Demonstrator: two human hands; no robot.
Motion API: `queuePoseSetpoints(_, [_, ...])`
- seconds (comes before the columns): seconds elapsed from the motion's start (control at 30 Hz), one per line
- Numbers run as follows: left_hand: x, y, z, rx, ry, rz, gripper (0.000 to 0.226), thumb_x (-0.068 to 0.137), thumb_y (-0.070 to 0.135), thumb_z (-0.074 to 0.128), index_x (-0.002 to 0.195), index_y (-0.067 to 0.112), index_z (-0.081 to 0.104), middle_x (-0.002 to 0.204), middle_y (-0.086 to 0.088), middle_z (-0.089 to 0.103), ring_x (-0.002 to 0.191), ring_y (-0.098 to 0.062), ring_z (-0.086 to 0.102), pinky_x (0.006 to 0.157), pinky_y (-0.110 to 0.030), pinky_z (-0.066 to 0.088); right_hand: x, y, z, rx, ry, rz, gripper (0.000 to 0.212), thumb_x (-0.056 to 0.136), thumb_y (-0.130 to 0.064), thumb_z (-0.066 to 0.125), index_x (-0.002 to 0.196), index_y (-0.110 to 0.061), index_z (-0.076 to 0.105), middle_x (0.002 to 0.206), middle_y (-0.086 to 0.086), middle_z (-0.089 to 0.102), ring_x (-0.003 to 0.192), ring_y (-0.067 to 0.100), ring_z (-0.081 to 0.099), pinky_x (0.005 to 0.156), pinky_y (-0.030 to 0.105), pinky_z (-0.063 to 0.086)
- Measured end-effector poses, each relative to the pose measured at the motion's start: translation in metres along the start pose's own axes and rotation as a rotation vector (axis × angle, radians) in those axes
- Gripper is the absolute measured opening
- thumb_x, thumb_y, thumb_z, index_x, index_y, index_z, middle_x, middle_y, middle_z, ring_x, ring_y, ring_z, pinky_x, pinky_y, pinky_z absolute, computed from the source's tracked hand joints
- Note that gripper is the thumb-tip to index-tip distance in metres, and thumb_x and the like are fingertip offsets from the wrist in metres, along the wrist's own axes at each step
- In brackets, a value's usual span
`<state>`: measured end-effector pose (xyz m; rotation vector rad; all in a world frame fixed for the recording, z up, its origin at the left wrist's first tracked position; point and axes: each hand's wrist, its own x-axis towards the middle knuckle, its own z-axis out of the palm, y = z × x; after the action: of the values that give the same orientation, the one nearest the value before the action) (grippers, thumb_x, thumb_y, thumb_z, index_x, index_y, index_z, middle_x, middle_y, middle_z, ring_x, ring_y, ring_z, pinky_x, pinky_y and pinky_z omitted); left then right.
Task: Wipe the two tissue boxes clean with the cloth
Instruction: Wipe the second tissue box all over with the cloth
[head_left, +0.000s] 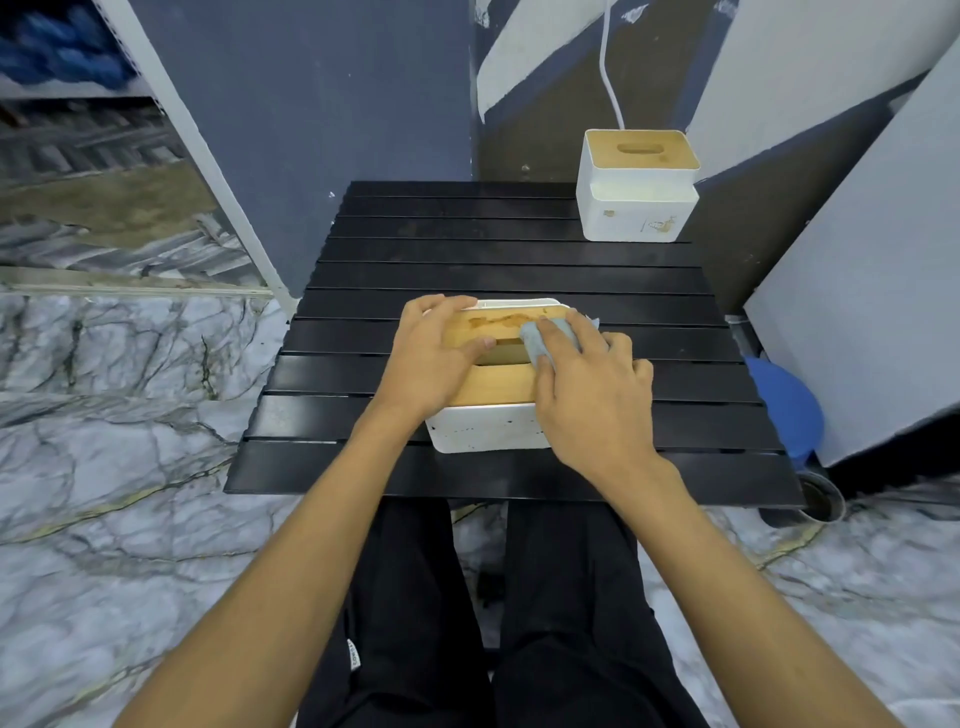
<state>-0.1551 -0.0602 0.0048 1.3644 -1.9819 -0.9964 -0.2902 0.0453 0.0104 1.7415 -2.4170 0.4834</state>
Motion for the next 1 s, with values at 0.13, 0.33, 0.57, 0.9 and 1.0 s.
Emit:
queuePoseSetpoints(0.13, [0.001, -0.001, -0.002, -0.019, 0.002, -0.027, 0.046, 0.091, 0.038, 0.070, 0.134, 0.037, 0.056, 0.143, 0.004, 0.042, 0.122, -0.008, 0.041, 0.089, -0.014, 0.030, -0.007, 0.003, -0.005, 0.035, -0.021, -0.025, 0.041, 0.099, -0.030, 0.040, 0.139, -0.026, 0.044, 0.151, 0.000, 0.037, 0.110, 0.032, 0.047, 0.081, 0.045, 0.040])
queuePoseSetpoints(0.33, [-0.001, -0.001, -0.002, 0.014, -0.007, -0.044, 0.045, 0.091, 0.039, 0.069, 0.134, 0.040, 0.056, 0.164, -0.001, 0.019, 0.149, -0.017, 0.021, 0.101, -0.023, 0.020, -0.023, 0.003, -0.008, 0.012, -0.026, -0.025, 0.041, 0.099, -0.033, 0.038, 0.140, -0.027, 0.043, 0.152, 0.000, 0.036, 0.112, 0.030, 0.047, 0.082, 0.047, 0.042])
queuePoseSetpoints(0.57, [0.002, -0.004, -0.001, 0.023, 0.019, -0.038, 0.042, 0.092, 0.040, 0.067, 0.133, 0.040, 0.056, 0.158, -0.002, 0.032, 0.146, -0.014, 0.025, 0.099, -0.019, 0.019, 0.013, -0.003, 0.001, -0.010, -0.050, 0.016, 0.040, 0.099, -0.029, 0.041, 0.138, -0.025, 0.047, 0.151, 0.003, 0.038, 0.114, 0.032, 0.047, 0.084, 0.046, 0.038])
queuePoseSetpoints(0.9, [0.005, -0.006, -0.001, 0.024, -0.004, -0.018, 0.037, 0.094, 0.035, 0.065, 0.130, 0.039, 0.055, 0.154, -0.002, 0.035, 0.139, -0.018, 0.035, 0.098, -0.022, 0.026, -0.007, 0.004, -0.011, -0.030, -0.054, -0.057, 0.040, 0.100, -0.029, 0.040, 0.139, -0.023, 0.045, 0.148, 0.004, 0.040, 0.111, 0.035, 0.048, 0.082, 0.046, 0.038])
queuePoseSetpoints(1.0, [0.005, -0.007, -0.001, 0.019, 0.000, -0.022, 0.037, 0.095, 0.034, 0.065, 0.130, 0.039, 0.056, 0.155, -0.003, 0.034, 0.141, -0.019, 0.033, 0.100, -0.023, 0.026, 0.029, -0.001, -0.002, -0.057, -0.132, -0.025, 0.044, 0.103, -0.030, 0.034, 0.146, -0.022, 0.037, 0.155, 0.006, 0.033, 0.122, 0.038, 0.042, 0.094, 0.050, 0.036])
